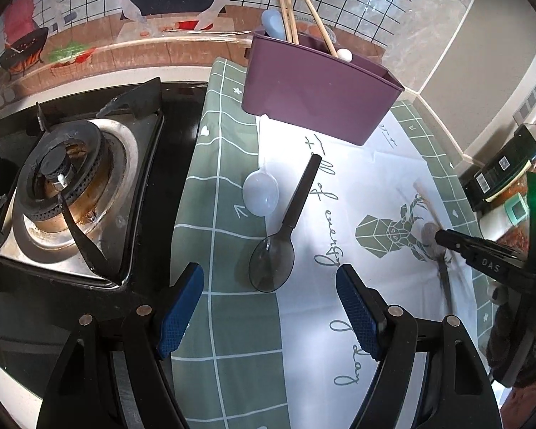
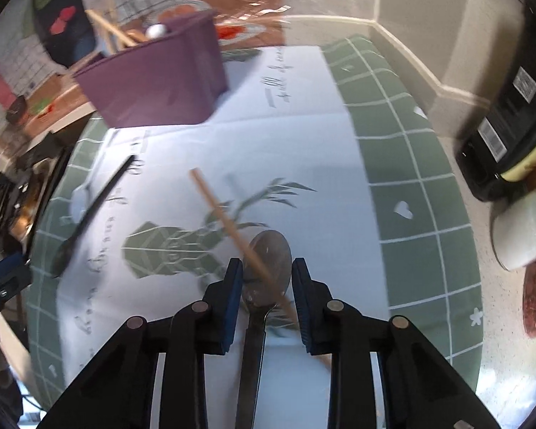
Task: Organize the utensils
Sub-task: 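Grasp the large dark spoon with left tool while right tool moves to a chopstick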
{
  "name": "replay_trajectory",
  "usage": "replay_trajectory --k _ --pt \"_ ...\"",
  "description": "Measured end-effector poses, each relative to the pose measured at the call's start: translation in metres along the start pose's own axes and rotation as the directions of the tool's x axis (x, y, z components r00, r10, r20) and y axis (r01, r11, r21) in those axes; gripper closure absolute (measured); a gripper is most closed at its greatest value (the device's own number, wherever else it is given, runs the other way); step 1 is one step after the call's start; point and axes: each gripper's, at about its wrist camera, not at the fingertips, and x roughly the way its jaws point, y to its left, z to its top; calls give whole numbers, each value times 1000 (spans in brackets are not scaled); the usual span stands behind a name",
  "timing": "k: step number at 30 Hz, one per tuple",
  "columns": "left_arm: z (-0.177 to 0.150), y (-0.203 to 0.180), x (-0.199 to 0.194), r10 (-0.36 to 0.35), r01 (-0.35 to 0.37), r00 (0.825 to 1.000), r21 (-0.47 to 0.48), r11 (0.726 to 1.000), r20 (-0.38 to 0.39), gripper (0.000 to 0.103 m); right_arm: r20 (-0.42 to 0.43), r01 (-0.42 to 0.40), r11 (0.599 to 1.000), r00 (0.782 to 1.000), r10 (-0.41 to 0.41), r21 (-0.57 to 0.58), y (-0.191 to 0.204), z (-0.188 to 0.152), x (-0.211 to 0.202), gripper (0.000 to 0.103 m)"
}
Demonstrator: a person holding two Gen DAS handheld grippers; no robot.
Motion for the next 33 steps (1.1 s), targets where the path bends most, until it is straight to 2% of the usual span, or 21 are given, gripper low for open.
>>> replay_trajectory --k 1,8,14,17,18,21,25,28,33 --pt "0 0 0 -1 1 1000 -1 1000 -2 26 -1 -15 1000 1000 15 -4 3 1 -3 92" --pt "-1 1 3 -2 2 1000 -7 1000 -9 26 18 -71 996 997 72 -45 17 3 -20 94" --pt "-3 1 4 -2 2 1000 -11 1000 -17 26 19 -36 997 999 38 -72 16 2 -17 94" --pt "-5 -1 5 -9 9 1000 -14 1000 -26 26 -11 -44 996 999 43 -81 10 0 -12 88" --pt "-5 -2 5 -13 12 999 -16 1000 -31 26 -9 -38 996 999 38 -84 7 -1 -13 82" --pt "-5 -17 9 -43 43 998 -2 999 -52 26 17 11 998 1000 -10 -66 -12 -3 -23 74" --pt "-4 -54 21 -91 98 990 58 994 -105 26 45 103 994 994 -101 -41 -39 -7 -36 64" --pt "-2 -87 32 -123 137 982 94 986 -146 26 64 139 990 988 -138 -15 -57 -14 -45 53" --pt "6 -139 49 -172 195 967 108 975 -187 27 87 163 987 983 -163 4 -76 -27 -57 47"
